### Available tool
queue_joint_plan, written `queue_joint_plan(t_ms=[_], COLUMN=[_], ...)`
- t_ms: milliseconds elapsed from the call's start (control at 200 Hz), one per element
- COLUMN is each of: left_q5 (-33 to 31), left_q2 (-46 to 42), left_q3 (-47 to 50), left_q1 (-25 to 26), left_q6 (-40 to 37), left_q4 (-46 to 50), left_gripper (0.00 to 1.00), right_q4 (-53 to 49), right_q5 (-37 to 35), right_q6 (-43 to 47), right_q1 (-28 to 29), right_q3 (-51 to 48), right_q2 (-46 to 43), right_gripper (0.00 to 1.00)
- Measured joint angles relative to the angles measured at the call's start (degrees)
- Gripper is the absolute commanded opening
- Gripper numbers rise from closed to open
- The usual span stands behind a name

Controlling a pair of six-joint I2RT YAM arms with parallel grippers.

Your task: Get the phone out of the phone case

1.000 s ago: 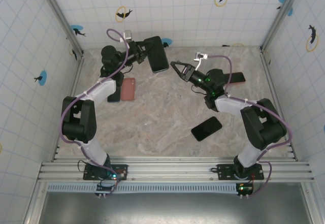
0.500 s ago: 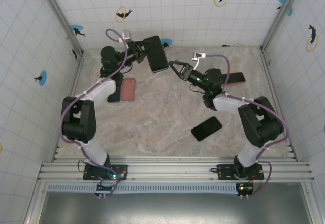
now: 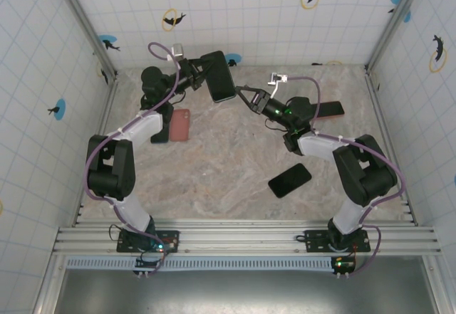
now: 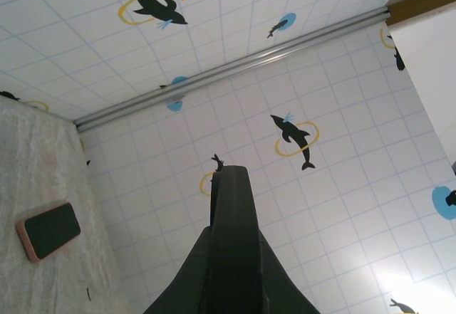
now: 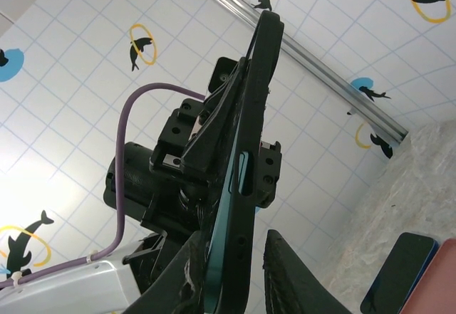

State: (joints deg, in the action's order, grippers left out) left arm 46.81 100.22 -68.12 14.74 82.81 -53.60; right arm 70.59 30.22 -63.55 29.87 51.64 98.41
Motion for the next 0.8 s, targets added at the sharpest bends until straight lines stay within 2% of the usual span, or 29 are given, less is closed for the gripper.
queue_joint_plan(t_ms=[801], left_q5=[-0.92], left_q2=[0.02], left_q3=[1.55], left_q1=[0.0], left_q6=[4.68], left_q4=[-6.01], left_gripper=[0.0], right_q4=[4.55], right_q5=[0.42], right_q6=[-4.68], right_q1=[0.15], right_q3=[0.02], right_q2=[2.16], right_gripper=[0.22])
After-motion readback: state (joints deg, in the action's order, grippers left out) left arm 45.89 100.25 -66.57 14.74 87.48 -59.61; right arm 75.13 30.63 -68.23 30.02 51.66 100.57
